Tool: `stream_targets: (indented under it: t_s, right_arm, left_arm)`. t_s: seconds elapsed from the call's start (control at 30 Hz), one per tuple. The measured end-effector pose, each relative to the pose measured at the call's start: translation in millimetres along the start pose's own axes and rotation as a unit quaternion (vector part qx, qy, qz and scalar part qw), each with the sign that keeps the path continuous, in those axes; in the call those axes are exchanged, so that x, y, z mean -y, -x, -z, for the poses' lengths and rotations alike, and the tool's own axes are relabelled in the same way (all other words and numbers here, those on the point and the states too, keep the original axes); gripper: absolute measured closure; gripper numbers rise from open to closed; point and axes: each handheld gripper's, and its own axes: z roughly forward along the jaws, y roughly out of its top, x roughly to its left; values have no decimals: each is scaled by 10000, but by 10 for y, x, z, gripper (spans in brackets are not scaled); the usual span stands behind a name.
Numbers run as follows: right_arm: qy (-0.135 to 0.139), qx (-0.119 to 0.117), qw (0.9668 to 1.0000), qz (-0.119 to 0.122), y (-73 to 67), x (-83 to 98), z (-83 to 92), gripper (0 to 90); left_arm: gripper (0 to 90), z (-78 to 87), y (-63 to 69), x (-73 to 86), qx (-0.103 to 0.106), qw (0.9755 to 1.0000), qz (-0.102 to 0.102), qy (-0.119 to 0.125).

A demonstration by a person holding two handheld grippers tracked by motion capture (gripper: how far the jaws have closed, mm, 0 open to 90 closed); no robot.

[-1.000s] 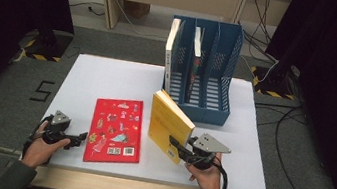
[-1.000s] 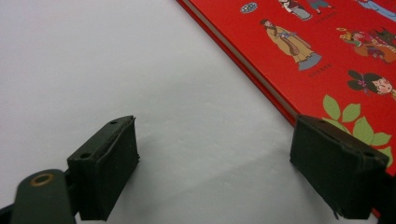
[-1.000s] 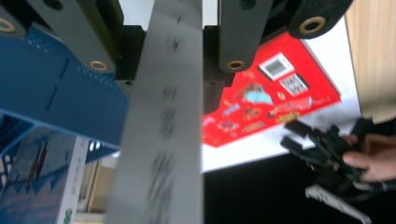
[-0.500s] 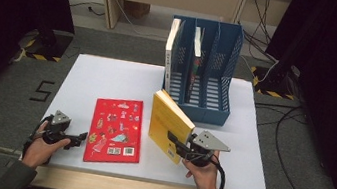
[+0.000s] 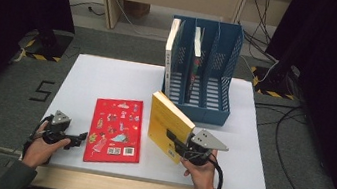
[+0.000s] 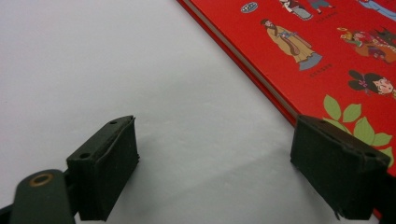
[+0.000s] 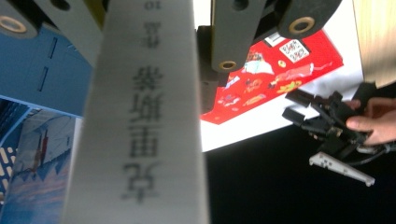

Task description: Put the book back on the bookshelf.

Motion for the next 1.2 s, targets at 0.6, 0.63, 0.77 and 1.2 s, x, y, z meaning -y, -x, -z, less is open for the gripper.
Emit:
stream_targets:
  t_s: [0.6,0.63,0.77,1.2]
  right_arm:
    - [534,66,9974,-483,74,-190,188,755]
    - [552,80,9972,-500,76,-201,201,755]
    - [651,132,9964,-519,93,-246,259,755]
    - [908,399,9935,-563,176,-371,487,755]
  left_arm:
    - [138,0,1,1,-4,10000,0,6]
    - [138,0,1,1,-3,10000,-1,5]
    - [138,0,1,2,-1,10000,3,9]
    - [135,-3,-3,3,25,10000,11,10]
